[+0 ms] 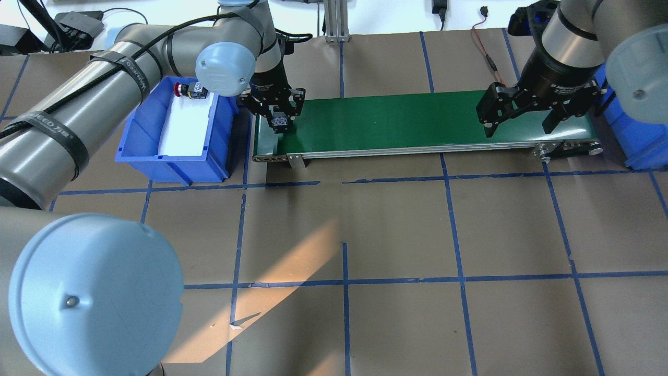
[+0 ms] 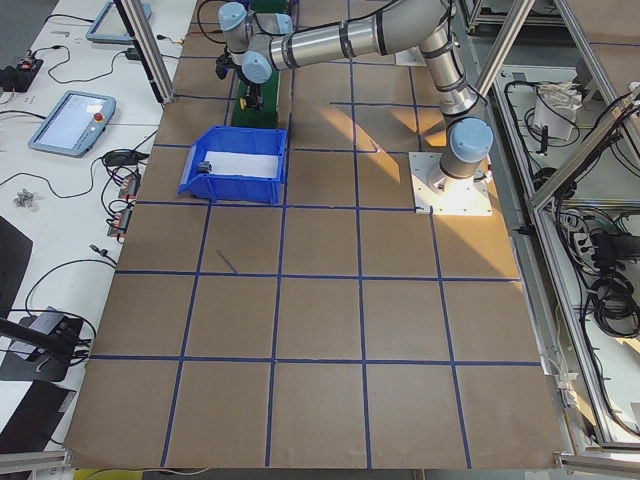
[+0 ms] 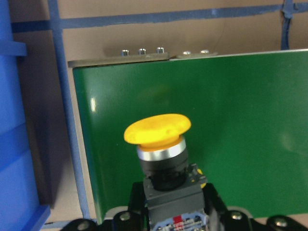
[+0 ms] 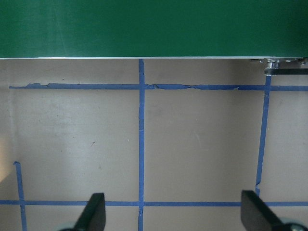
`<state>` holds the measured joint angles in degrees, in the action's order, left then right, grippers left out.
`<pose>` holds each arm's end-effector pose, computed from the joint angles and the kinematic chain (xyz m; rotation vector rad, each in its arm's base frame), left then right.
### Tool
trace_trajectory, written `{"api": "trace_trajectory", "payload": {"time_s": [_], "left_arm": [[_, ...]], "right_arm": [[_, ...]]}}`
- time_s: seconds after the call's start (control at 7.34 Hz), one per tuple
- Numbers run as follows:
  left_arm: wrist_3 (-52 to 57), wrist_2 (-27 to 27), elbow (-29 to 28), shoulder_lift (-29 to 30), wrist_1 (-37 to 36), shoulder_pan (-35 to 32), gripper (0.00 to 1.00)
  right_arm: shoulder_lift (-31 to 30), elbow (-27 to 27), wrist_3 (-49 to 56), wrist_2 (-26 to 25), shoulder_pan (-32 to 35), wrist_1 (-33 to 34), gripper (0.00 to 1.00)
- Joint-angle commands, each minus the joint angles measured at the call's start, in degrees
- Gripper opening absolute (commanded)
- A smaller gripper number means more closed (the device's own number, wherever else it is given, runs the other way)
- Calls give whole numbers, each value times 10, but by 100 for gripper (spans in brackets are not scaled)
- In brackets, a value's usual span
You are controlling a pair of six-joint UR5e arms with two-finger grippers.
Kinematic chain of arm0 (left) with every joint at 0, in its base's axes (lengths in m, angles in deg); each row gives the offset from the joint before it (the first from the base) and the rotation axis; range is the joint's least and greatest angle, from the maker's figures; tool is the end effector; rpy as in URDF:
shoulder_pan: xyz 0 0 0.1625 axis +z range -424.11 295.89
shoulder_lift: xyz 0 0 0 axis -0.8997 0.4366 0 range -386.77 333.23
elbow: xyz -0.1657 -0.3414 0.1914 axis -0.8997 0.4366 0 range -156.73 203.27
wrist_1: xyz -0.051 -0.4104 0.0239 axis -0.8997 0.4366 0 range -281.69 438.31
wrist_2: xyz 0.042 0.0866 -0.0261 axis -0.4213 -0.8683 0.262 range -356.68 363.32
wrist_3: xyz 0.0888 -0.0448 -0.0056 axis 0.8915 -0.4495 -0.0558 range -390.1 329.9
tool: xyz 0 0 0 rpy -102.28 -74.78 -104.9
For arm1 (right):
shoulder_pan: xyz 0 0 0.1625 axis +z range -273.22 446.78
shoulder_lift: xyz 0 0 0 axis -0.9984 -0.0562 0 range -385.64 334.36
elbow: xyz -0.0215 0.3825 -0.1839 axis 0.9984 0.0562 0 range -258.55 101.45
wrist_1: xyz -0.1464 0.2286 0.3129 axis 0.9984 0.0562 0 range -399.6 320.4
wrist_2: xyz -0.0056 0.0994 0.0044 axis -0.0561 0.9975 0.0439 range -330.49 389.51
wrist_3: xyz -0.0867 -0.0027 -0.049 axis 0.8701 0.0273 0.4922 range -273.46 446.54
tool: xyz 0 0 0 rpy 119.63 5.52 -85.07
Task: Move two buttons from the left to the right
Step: 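Lower the yellow button onto the belt and open the left gripper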
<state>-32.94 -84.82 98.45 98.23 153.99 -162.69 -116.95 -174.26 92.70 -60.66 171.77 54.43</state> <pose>-0.2394 -0.6727 0.2662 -0.1532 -3.1114 -0.1639 0.0906 -0.4902 0.4571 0.0314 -3.1390 -0.0106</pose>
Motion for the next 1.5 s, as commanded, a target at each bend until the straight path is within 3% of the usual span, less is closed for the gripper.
{"api": "trace_trajectory", "payload": {"time_s": [0.0, 0.14, 0.41, 0.68, 0.95, 1.36], "left_arm": [[4, 1, 9, 3, 0, -4, 32], [3, 0, 15, 1, 0, -4, 38], [-5, -4, 16, 1, -1, -3, 98], [-6, -3, 10, -11, -2, -3, 100], [-10, -6, 8, -63, 13, 13, 100], [-256, -9, 10, -106, 14, 67, 100]], "right_arm": [[0, 0, 0, 0, 0, 1, 100], [0, 0, 0, 0, 0, 0, 100], [0, 0, 0, -1, 0, 0, 100], [0, 1, 0, 0, 0, 0, 100], [0, 0, 0, 0, 0, 0, 100], [0, -1, -1, 0, 0, 0, 100]]}}
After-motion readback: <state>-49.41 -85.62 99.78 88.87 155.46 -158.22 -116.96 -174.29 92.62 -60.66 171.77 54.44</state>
